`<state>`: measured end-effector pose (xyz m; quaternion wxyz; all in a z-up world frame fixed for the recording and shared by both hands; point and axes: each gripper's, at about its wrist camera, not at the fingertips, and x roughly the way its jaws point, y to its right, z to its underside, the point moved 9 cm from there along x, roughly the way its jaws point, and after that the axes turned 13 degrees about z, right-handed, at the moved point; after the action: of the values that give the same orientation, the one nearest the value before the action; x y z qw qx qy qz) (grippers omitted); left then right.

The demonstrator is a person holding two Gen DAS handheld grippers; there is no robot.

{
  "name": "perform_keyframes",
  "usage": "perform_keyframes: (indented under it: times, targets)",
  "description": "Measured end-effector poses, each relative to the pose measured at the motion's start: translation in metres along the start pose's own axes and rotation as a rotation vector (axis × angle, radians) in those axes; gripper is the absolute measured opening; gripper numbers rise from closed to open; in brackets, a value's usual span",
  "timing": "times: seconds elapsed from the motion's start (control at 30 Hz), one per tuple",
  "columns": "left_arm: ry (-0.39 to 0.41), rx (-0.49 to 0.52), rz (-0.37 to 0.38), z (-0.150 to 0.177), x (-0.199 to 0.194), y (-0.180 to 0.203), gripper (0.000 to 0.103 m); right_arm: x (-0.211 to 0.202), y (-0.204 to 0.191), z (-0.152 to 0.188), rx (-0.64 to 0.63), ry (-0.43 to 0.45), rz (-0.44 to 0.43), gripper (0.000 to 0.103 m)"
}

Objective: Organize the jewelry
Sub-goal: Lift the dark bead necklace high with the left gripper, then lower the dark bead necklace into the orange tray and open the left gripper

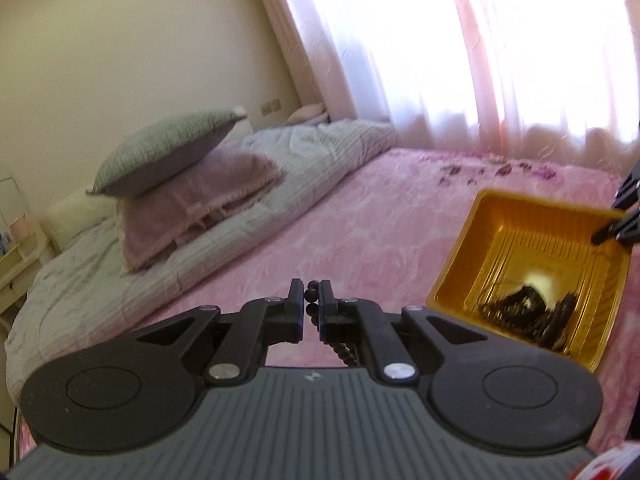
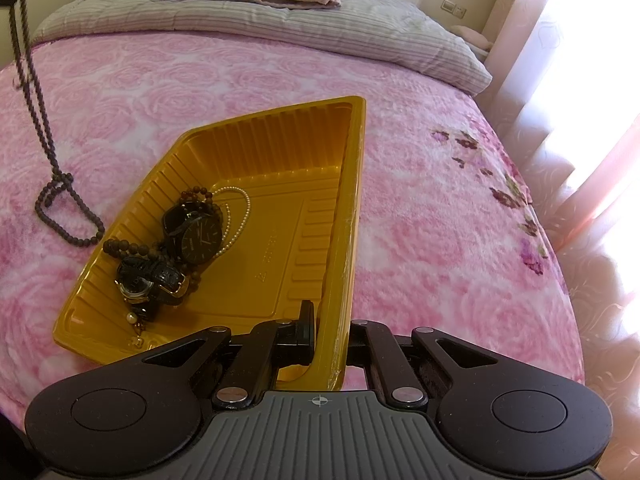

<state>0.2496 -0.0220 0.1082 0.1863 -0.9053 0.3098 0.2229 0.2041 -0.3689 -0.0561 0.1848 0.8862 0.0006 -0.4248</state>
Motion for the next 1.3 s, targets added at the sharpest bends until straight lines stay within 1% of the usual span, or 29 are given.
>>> perform_keyframes:
  times: [0.6, 0.87, 1.13, 1.3]
  targets:
    - [0.188, 0.132, 0.040, -0.142, -0.035, 0.015, 0.006, 0.001, 0.000, 0.001, 0.007, 0.001, 0.000, 0.006]
    - [0.276, 0.151, 0.075, -0.202, -0.043, 0.030, 0.006, 0.000, 0.000, 0.001, 0.007, 0.002, 0.000, 0.006]
    - [0.320, 0.173, 0.120, -0.237, -0.038, 0.053, 0.006, 0.001, -0.001, 0.001, 0.008, 0.001, -0.002, 0.006]
    - [0.302, 0.201, 0.163, -0.243, -0.018, 0.078, 0.006, 0.001, 0.000, 0.001, 0.007, 0.001, -0.002, 0.006]
